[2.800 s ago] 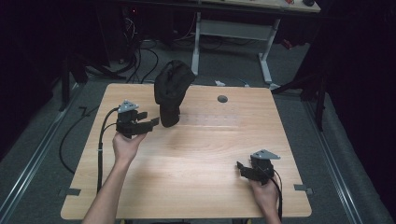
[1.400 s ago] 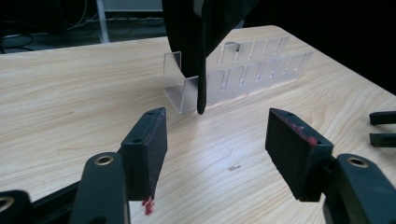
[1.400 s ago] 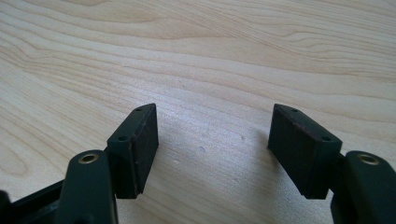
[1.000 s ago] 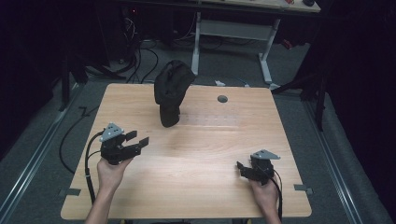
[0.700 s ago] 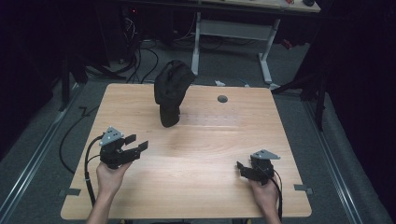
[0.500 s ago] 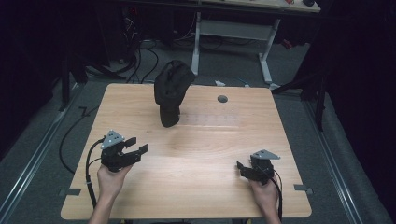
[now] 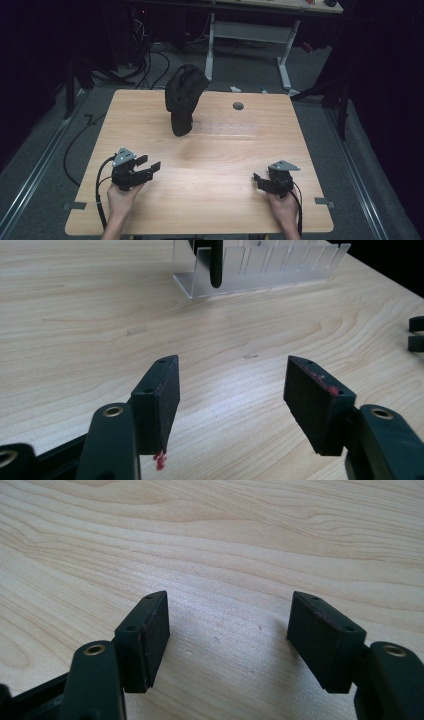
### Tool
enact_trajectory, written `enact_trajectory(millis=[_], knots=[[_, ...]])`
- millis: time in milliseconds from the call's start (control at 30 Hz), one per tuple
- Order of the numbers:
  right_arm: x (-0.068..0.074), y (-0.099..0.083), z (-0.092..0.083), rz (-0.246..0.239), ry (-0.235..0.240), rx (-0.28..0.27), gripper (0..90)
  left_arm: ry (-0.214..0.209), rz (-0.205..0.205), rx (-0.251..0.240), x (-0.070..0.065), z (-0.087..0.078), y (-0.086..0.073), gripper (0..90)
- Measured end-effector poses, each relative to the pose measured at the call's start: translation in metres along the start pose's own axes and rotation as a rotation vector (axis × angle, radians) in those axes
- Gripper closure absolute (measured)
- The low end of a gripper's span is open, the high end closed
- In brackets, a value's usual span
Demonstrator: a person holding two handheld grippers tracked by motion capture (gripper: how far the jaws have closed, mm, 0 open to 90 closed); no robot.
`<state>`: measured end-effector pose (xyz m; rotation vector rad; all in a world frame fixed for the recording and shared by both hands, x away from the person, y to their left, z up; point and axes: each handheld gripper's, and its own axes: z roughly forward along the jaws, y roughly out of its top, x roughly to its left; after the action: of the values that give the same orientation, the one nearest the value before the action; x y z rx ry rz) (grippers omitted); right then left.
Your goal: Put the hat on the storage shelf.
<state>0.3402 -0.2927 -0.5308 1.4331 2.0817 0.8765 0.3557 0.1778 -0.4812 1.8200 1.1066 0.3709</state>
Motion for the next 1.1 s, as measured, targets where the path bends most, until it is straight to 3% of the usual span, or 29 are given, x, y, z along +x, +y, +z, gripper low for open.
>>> enact_trajectory(millis=[500, 867, 1100], knots=[[0.0, 0.0, 0.0, -0.004, 0.001, -0.001, 33.3, 0.05, 0.06, 0.094, -0.008, 0.023, -0.02, 37.0], [0.0, 0.0, 0.0, -0.004, 0.001, -0.001, 33.3, 0.13, 0.121, 0.18, -0.009, 0.046, -0.037, 34.7], [0.0, 0.0, 0.0, -0.004, 0.001, -0.001, 33.3, 0.142, 0.129, 0.175, -0.01, 0.047, -0.039, 33.4]])
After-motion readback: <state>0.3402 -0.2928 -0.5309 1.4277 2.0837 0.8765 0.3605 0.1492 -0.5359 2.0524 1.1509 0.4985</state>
